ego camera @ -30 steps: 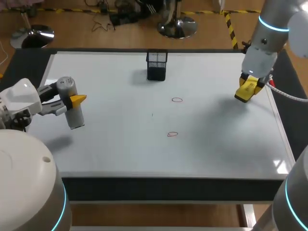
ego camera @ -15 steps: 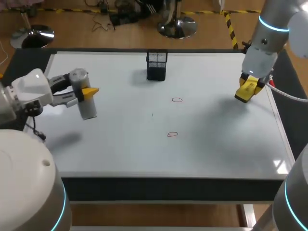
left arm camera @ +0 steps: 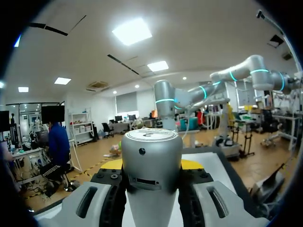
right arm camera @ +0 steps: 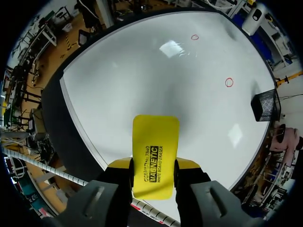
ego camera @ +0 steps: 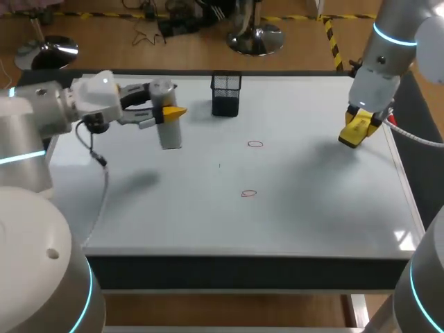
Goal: Pick up the inspection probe, press it on each red-marked spot on the whiteboard one by one, put down the probe, pick up the eraser, and wipe off all the red marks.
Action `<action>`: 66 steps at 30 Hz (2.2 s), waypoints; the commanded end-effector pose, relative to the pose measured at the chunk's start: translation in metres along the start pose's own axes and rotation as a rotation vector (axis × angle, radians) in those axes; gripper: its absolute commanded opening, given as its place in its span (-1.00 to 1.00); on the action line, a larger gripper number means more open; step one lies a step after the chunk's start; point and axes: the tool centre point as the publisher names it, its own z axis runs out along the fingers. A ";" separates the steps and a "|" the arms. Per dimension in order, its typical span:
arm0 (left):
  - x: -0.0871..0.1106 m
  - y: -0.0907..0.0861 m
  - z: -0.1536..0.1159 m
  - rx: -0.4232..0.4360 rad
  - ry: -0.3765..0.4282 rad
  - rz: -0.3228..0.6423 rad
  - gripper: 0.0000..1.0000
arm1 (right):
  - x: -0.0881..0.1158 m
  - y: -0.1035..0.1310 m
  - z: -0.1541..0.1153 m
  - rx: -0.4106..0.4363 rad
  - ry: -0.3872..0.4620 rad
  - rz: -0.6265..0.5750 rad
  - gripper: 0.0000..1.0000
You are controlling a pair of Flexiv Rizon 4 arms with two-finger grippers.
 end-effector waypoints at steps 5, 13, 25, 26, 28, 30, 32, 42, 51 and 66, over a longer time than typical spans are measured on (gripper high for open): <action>-0.007 0.005 0.098 0.001 0.212 0.007 -1.00 | 0.000 -0.001 0.000 0.002 0.003 -0.001 -1.00; -0.003 0.015 0.133 0.028 0.250 -0.009 -1.00 | 0.000 -0.001 0.000 0.002 0.003 -0.001 -1.00; 0.008 0.030 0.174 0.057 0.311 -0.009 -1.00 | 0.000 -0.001 0.000 0.002 0.003 -0.001 -1.00; 0.008 0.032 0.176 0.056 0.315 -0.009 -1.00 | 0.000 -0.001 0.000 0.002 0.003 -0.001 -1.00; 0.008 0.035 0.179 0.054 0.320 -0.013 -1.00 | 0.000 -0.001 0.000 0.002 0.003 -0.001 -1.00; 0.008 0.038 0.182 0.054 0.326 -0.015 -1.00 | 0.000 -0.001 0.000 0.002 0.003 -0.001 -1.00; 0.007 0.042 0.184 0.056 0.330 -0.021 -1.00 | 0.000 -0.001 0.000 0.002 0.003 -0.001 -1.00; 0.009 0.058 0.191 0.054 0.349 -0.046 -1.00 | 0.000 -0.001 0.000 0.002 0.003 -0.001 -1.00; 0.006 0.068 0.196 0.048 0.339 -0.067 -1.00 | 0.000 -0.001 0.000 0.002 0.003 -0.001 -1.00; -0.001 0.079 0.207 0.030 0.318 -0.085 -1.00 | 0.000 -0.001 0.000 0.002 0.003 -0.001 -1.00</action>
